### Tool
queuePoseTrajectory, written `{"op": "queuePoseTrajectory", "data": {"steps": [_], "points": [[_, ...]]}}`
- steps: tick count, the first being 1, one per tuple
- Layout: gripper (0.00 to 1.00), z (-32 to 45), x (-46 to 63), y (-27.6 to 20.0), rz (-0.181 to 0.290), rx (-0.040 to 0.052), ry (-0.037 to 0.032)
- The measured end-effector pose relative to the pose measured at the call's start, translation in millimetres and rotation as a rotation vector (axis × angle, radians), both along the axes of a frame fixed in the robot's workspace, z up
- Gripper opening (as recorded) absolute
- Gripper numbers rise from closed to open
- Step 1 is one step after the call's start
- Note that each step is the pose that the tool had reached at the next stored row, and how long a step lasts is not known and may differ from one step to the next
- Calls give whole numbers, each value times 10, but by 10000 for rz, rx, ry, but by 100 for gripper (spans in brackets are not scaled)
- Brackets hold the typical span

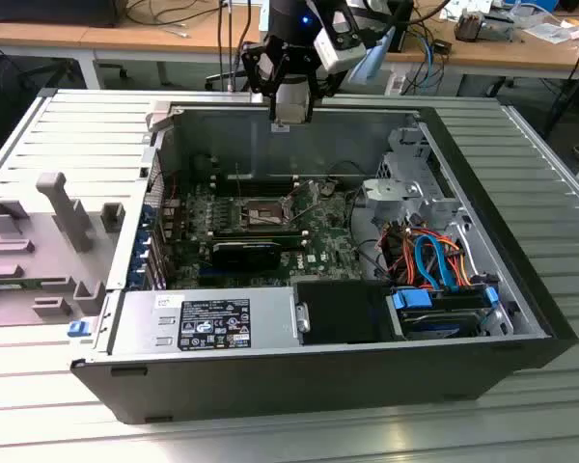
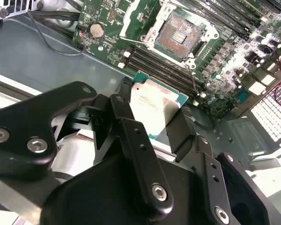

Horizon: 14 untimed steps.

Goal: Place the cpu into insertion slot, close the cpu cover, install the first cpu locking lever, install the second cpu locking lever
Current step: 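Place the cpu into insertion slot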

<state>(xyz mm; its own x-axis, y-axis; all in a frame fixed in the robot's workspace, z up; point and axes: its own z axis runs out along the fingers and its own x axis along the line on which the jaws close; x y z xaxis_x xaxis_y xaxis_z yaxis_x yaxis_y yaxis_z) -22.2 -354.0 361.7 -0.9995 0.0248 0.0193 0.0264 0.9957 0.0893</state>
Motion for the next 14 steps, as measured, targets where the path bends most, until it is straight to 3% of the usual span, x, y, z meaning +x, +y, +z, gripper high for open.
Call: {"op": "queuePoseTrajectory", "data": {"steps": [14], "points": [[54,-14,-59,-5,0,-1,-1]]}}
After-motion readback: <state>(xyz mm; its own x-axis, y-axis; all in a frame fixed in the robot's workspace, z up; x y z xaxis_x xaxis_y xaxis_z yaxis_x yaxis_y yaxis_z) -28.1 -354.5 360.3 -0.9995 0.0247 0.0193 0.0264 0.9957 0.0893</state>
